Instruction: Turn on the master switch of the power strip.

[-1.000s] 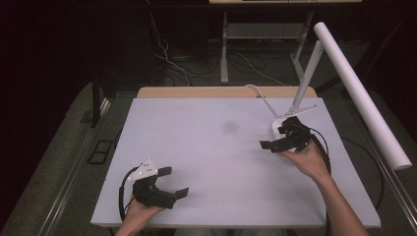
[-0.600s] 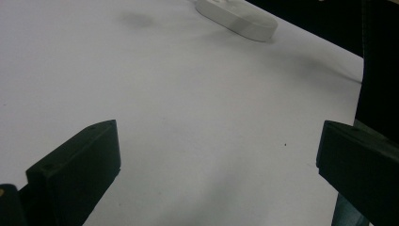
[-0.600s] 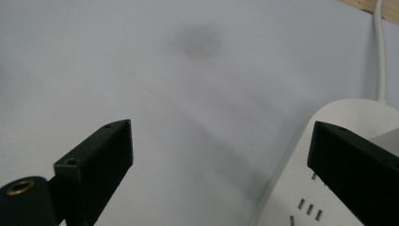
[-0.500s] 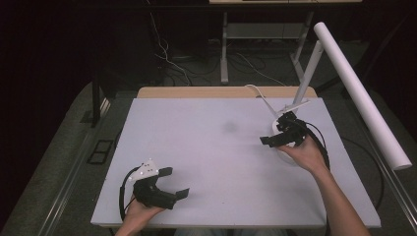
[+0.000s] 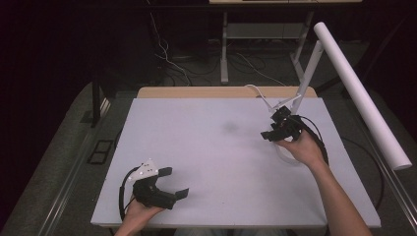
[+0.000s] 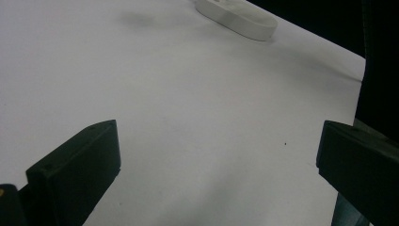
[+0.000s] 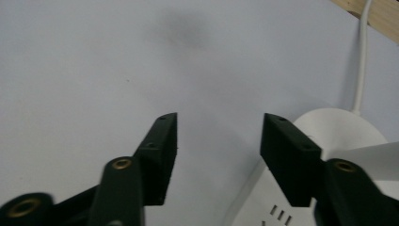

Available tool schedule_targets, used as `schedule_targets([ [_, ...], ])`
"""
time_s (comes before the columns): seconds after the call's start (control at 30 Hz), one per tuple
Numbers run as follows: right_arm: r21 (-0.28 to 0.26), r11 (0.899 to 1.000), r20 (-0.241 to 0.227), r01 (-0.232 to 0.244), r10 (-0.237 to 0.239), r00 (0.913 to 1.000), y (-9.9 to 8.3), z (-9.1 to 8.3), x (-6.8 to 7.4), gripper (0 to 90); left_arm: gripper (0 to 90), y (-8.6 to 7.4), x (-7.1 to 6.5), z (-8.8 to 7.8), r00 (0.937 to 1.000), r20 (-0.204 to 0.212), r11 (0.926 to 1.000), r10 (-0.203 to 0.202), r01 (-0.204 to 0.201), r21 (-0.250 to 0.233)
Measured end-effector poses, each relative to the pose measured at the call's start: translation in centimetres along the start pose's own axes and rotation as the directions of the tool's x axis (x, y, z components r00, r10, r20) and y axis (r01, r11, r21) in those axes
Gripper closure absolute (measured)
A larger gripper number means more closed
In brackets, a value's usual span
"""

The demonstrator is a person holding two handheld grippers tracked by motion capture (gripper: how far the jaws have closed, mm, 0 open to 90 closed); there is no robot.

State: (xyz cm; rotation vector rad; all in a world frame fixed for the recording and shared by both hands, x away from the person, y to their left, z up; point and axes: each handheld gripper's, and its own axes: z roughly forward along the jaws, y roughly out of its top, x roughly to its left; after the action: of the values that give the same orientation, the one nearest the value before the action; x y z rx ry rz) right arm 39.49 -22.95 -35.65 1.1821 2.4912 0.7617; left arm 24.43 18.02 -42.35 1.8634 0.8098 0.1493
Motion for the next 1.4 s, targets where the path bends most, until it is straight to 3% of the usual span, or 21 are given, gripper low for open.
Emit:
schedule_targets([
  [0.5,0.075,0.996,0.096,0.056,-0.063,0.9934,1.2,0.5,0.0,89.1,0.0,0.0,-0.1,0.1,0.9999,-0.006,0.9999,0.010,-0.010,0.010],
  [0.63,0.100,0.992,0.139,0.072,-0.086,0.9866,1.7,0.5,-0.1,89.3,0.0,0.0,0.0,0.1,1.0000,-0.006,0.9999,0.006,-0.006,0.010],
  [1.2,0.179,0.977,0.207,0.112,-0.149,0.9669,2.9,1.2,-1.4,89.4,0.0,0.0,0.2,0.0,0.9999,-0.013,1.0000,0.003,-0.003,0.006],
  [1.4,0.195,0.975,0.213,0.105,-0.147,0.9659,2.8,1.8,-2.0,89.4,0.0,0.0,0.2,0.0,0.9999,-0.013,1.0000,0.007,-0.007,0.006],
])
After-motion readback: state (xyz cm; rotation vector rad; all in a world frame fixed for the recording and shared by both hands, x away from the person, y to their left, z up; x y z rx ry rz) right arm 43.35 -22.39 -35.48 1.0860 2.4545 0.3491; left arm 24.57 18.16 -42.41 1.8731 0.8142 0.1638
